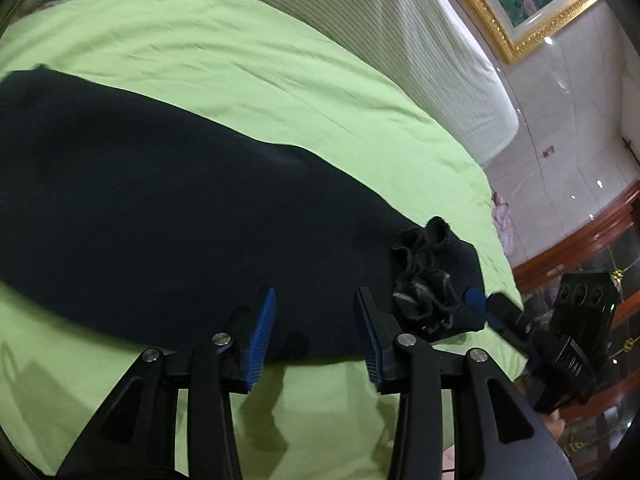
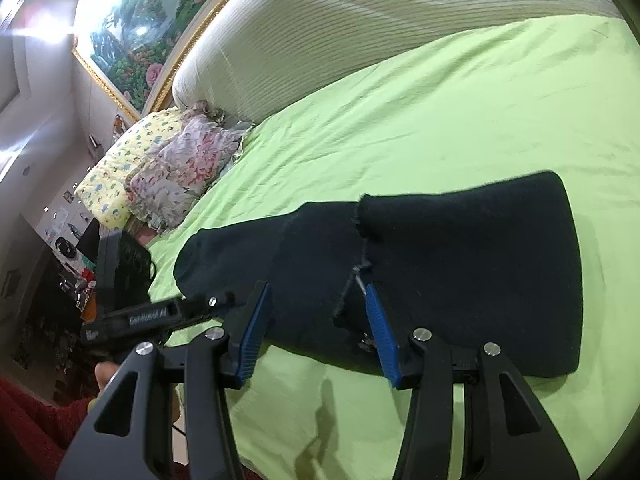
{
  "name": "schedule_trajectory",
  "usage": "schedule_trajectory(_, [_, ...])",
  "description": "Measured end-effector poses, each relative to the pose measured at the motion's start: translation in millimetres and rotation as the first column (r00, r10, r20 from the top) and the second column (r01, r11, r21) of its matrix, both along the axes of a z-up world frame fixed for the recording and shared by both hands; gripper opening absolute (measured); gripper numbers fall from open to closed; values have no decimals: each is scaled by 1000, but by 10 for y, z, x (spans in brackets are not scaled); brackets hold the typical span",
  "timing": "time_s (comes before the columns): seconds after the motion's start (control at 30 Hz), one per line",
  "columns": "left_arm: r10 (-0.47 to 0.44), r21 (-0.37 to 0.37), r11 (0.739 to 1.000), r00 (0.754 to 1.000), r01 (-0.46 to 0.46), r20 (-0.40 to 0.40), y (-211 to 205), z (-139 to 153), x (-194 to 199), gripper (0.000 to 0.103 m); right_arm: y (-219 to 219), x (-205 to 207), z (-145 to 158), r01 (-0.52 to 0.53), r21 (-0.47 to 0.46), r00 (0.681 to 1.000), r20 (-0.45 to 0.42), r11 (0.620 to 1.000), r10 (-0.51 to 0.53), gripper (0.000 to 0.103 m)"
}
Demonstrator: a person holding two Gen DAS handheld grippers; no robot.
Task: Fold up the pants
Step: 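Fold the waistband with the right gripper over onto the pants, then release, then grasp the folded black pants end with the left gripper, right gripper beside it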
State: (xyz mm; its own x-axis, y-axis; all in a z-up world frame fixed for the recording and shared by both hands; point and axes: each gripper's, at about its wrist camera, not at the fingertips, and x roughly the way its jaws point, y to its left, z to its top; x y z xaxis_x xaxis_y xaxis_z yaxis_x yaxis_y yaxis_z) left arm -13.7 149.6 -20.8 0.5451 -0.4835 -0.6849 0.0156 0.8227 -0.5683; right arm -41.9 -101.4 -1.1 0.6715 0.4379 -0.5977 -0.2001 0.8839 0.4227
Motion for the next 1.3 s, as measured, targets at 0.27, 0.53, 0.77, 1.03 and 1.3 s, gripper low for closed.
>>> schedule_trajectory(0.27, [162,-5,987,987,-162,-11,546,52,-350,56,236,149,-23,-66,6,998,-13,998,66,55])
schedule_trajectory(0.53, [321,-63,944,945,-325,-67,1192,-29,-575,62,651,382,-71,-176,-28,984,-35,984,175,58])
schedule_trajectory(0.77, [433,-121,885,891,-449,-140,1731,-188,-651,70,1037,685,-102,-275,-79,961,-63,958,270,63])
schedule_trajectory(1.03, [477,-131,858,865,-496,-154,2049,-284,-647,72,1416,1078,-114,-360,-98,931,-98,928,351,65])
schedule_trajectory(1.3, [515,-211,814,841,-541,-168,2293,-441,-586,75,1917,1490,-115,-488,-143,871,-138,861,471,65])
